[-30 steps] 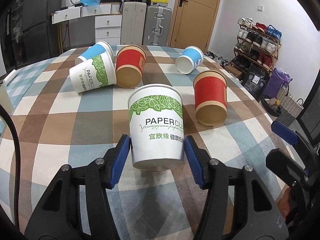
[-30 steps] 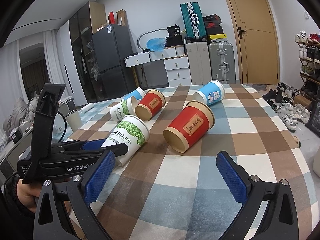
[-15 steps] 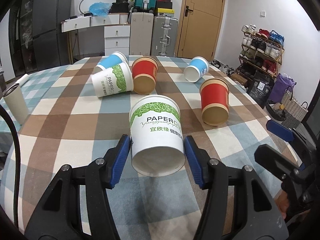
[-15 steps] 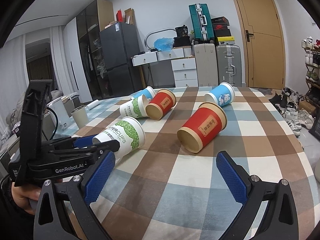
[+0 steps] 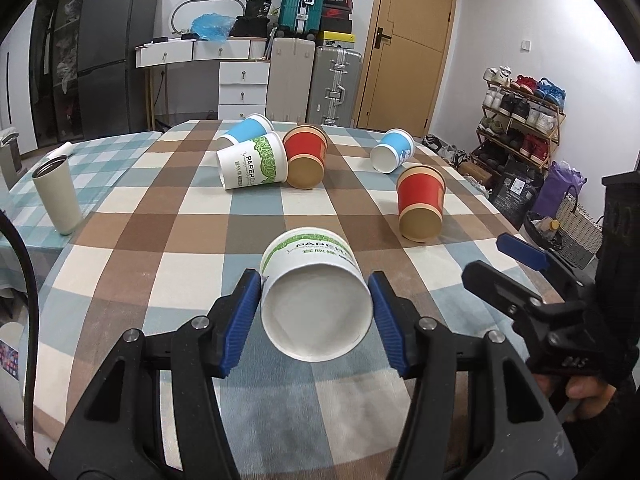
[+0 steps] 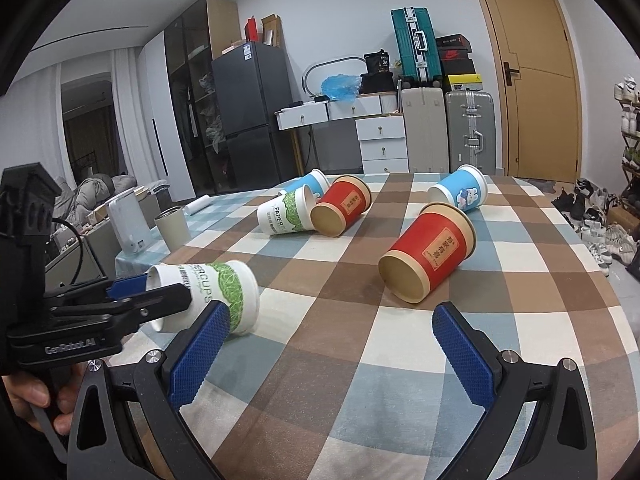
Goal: Flip cup upright
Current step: 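Lift the white cup with the left gripper and rotate it mouth-up, then grasp the white cup with the right gripper while the left gripper releases it, then lower the upright white cup onto the table and open the right gripper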
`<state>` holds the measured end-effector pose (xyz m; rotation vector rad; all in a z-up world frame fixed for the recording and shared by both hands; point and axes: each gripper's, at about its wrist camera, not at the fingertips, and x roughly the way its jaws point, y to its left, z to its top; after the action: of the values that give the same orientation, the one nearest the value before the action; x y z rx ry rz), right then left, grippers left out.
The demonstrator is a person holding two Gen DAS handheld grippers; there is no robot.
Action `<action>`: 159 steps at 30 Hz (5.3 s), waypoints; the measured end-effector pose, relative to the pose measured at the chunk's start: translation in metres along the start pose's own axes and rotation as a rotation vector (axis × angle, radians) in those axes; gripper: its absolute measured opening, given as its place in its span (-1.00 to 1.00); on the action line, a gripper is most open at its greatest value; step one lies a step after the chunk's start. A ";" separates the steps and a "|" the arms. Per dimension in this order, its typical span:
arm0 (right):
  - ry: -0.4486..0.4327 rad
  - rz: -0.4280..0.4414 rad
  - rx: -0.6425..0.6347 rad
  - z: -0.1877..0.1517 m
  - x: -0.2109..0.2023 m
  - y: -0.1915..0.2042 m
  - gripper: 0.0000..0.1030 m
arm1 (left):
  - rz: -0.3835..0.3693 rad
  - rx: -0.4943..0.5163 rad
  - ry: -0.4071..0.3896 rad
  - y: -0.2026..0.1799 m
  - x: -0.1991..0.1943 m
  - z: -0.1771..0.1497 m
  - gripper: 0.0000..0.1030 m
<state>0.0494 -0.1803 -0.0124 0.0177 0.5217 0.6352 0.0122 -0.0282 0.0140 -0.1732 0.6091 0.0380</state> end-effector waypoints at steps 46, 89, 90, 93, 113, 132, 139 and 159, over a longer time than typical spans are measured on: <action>0.033 -0.004 0.004 0.003 -0.001 0.007 1.00 | -0.053 0.029 -0.052 0.021 -0.018 -0.021 0.78; 0.514 0.330 0.404 0.005 0.097 0.046 0.44 | -0.008 -0.005 -0.070 0.085 0.004 -0.020 0.98; 0.503 0.326 0.393 0.007 0.094 0.046 0.43 | -0.013 -0.005 -0.067 0.085 0.005 -0.020 0.98; 0.430 0.267 0.309 0.015 0.078 0.049 0.43 | -0.021 0.002 -0.066 0.082 0.005 -0.020 0.97; 0.166 -0.018 -0.057 0.029 0.070 0.075 0.28 | -0.036 0.028 -0.070 0.073 0.008 -0.022 0.97; 0.181 0.022 -0.101 0.015 0.047 0.080 0.29 | -0.035 0.029 -0.071 0.073 0.007 -0.022 0.97; 0.195 0.038 -0.148 0.004 0.033 0.085 0.27 | -0.035 0.029 -0.070 0.073 0.008 -0.023 0.97; 0.131 -0.008 -0.203 0.001 0.045 0.094 0.26 | -0.036 0.028 -0.075 0.074 0.009 -0.022 0.97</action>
<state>0.0274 -0.0785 -0.0155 -0.2180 0.5809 0.6820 0.0004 0.0404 -0.0196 -0.1552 0.5318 0.0015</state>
